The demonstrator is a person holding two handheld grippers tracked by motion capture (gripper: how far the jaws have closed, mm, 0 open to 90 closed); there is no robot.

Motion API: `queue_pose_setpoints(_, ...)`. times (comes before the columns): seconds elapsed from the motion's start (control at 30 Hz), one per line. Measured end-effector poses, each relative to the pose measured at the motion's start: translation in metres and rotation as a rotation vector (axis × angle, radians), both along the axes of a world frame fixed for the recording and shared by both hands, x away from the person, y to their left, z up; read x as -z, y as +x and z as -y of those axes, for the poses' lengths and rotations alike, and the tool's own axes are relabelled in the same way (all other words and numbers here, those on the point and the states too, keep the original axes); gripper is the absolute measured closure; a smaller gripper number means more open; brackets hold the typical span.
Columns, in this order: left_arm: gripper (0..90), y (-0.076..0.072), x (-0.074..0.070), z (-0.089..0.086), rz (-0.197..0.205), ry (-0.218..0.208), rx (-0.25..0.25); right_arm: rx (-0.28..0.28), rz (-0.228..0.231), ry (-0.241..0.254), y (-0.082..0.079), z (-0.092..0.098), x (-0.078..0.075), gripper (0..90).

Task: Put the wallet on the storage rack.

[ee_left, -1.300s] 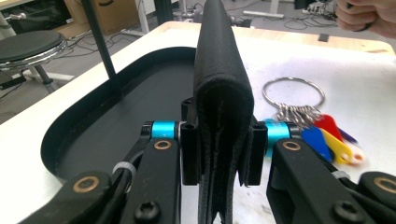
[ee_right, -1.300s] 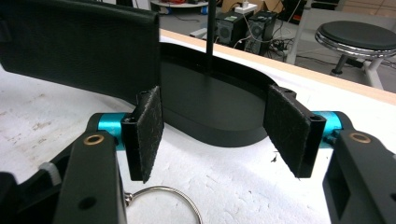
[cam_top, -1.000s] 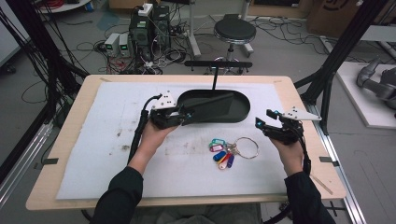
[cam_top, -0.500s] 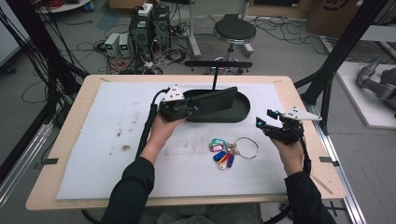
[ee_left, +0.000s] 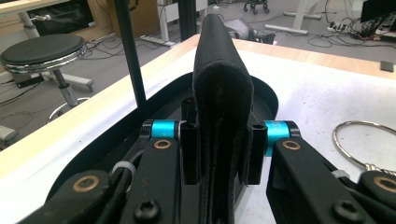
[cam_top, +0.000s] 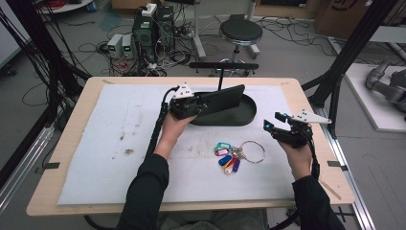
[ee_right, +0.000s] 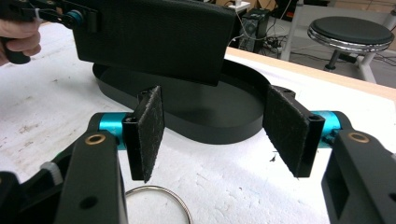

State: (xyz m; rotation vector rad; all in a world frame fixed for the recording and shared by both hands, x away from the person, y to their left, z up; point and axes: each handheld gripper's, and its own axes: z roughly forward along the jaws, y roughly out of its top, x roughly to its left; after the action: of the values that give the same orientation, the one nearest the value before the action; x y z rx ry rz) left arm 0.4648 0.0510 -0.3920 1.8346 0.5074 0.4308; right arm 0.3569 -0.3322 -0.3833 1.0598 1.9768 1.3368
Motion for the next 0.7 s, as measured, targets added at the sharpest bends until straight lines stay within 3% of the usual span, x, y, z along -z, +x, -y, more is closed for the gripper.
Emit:
queue_pose_setpoints(0.57,74.3,0.014,0.022,0.009,-0.001,0.005,-0.011,0.001,-0.005,-0.003,0.001,0.000,0.004,39.6)
queue_pose_setpoints(0.7,74.2,0.017,0.025,0.011,0.019,0.001,-0.007,0.003,-0.012,0.002,0.001,0.001,0.005,39.6)
